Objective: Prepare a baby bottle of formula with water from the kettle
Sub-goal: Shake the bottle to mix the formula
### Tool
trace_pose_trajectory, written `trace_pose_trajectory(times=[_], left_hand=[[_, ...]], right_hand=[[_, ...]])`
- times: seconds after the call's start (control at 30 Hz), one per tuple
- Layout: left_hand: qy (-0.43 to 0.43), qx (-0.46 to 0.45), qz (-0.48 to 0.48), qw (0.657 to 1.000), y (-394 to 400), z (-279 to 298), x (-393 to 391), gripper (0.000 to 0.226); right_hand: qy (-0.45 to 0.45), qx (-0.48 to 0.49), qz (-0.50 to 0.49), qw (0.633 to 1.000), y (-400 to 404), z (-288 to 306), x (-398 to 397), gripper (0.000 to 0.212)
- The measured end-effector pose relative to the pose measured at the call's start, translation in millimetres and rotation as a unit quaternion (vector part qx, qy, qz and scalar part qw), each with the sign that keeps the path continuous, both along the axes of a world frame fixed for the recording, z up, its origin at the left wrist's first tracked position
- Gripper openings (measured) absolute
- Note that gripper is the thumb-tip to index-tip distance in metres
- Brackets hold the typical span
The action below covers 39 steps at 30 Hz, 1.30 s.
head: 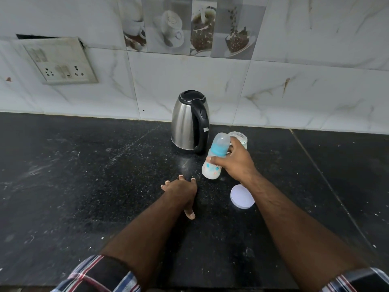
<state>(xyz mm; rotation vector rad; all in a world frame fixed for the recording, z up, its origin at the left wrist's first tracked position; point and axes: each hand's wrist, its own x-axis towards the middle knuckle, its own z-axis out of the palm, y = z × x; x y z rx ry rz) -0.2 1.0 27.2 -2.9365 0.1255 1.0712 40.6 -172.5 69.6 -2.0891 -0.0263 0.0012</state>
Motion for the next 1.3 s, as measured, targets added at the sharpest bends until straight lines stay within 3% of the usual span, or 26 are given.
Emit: trace_pose_trajectory(times=[0.23,0.77,1.17,1.23,1.3], left_hand=[[-0.001,0.005,-0.001,1.000,-1,0,0,0.139],[0.000,0.012,-0.002,1.000,-2,0,1,0.140],[-0.004,0.010,-0.006,1.000,-1,1,1,0.139],[-0.007,0.009,-0.011,1.000,0,1,1,0.139],[-0.009,0.010,-0.013,1.000,0,0,1,0.139]], right_hand=[[-0.019,-0.080,0.041,0.996,10,-10,8,0.072],[-0.004,-0.141,0.072,0.987,21,-30,15,0.076],[0.035,-0.105,0.073,0.991,17,-29,7,0.086],[0.065,-0.066,0.069,0.993,13,-26,4,0.080],[0.081,-0.044,0.037,0.995,6,-24,-3,0.060]])
